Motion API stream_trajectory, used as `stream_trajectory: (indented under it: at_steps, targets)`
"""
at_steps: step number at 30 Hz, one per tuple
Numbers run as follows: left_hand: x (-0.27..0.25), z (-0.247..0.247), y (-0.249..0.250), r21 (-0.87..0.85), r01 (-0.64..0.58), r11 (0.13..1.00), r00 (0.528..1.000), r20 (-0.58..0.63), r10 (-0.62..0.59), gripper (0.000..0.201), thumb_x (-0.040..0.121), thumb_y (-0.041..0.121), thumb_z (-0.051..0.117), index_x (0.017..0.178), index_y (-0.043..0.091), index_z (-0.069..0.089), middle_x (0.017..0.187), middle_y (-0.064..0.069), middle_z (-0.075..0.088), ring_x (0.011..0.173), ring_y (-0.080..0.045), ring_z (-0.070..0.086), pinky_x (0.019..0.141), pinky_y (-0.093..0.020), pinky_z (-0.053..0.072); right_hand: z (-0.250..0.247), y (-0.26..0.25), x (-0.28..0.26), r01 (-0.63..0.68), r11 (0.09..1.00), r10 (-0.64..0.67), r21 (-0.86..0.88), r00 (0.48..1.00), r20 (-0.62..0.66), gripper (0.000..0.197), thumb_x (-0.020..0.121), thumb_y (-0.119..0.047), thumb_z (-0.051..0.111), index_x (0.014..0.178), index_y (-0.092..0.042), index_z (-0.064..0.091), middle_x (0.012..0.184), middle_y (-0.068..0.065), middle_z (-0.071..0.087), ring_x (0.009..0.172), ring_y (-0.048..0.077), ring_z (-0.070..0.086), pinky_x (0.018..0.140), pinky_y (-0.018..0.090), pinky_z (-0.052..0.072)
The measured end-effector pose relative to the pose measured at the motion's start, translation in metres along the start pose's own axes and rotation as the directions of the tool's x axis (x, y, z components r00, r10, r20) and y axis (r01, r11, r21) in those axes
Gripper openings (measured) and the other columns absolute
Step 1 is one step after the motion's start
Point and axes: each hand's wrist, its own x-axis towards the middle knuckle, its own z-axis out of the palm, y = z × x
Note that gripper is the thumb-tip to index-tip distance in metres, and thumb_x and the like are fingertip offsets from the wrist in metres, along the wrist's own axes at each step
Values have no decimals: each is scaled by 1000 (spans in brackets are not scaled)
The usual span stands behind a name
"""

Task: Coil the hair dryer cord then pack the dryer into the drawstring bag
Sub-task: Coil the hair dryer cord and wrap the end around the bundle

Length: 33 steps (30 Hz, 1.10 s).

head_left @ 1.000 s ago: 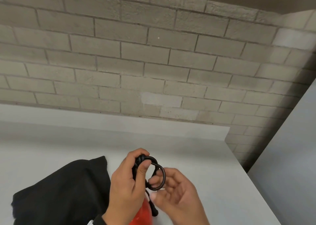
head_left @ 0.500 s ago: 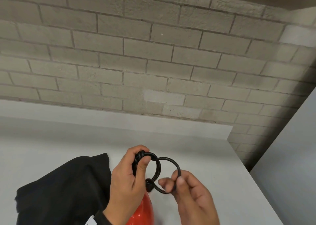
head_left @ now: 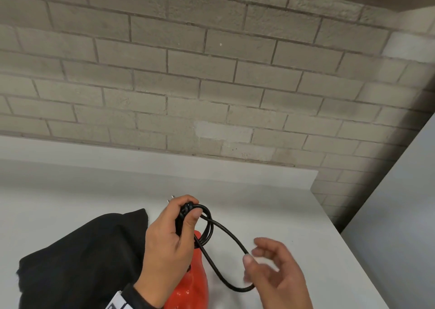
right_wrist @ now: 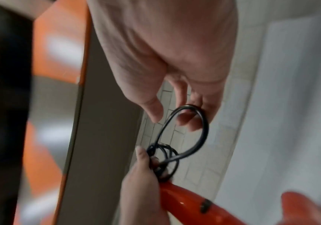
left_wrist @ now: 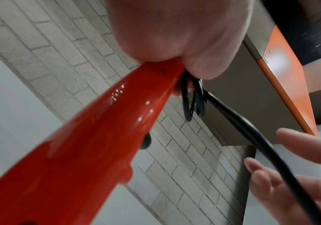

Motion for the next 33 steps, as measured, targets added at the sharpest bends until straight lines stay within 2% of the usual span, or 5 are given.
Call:
stream_trajectory:
  at_steps: [2, 5, 13, 19, 33]
  targets:
    - [0, 0, 0, 7, 5, 1000, 1000, -1, -5, 20, 88, 59, 44, 101, 47, 52, 98, 21, 61, 85, -1, 61, 69, -5, 45, 5, 9, -2, 324, 911, -376, -254, 907, -190, 29, 70, -9, 79, 88, -27, 66, 89, 4, 64, 68, 14, 60, 63, 16, 48]
    - [-3, 4, 2, -3, 12, 1000, 1000, 6, -12, 16, 87, 49, 47, 100, 45, 54, 96, 20, 61, 81, -2, 61, 66, -8, 45, 20, -6, -15, 596, 699, -670, -396, 739, -72, 9, 67, -28, 70, 72, -25, 64, 74, -7, 60, 66, 0, 54, 61, 10, 41]
    - [-4, 6, 6, 9, 10, 1000, 1000, 19, -10, 17, 88, 48, 46, 101, 42, 55, 99, 18, 61, 83, -4, 61, 67, -9, 45, 47, 22, -14, 466, 752, -381, -465, 884, 270, 25, 76, -58, 43, 97, -72, 42, 101, -27, 56, 78, -6, 57, 64, 3, 42]
    - [-7, 5, 5, 1, -1, 1000, 1000, 20, 1, 21, 90, 48, 47, 100, 35, 59, 85, 14, 63, 68, -7, 60, 61, -15, 45, 19, -2, -1, 600, 681, -538, -420, 799, 270, 11, 85, -40, 52, 88, -39, 63, 74, -11, 62, 67, 1, 59, 57, 6, 42]
    - [-2, 4, 2, -16, 26, 1000, 999, 33, -26, 19, 89, 50, 47, 99, 39, 57, 68, 16, 58, 50, -7, 51, 52, -11, 39, -43, 7, 24, 730, 477, -611, -489, 675, 413, 40, 86, -48, 59, 54, -24, 57, 50, -10, 47, 54, 4, 45, 66, 12, 38]
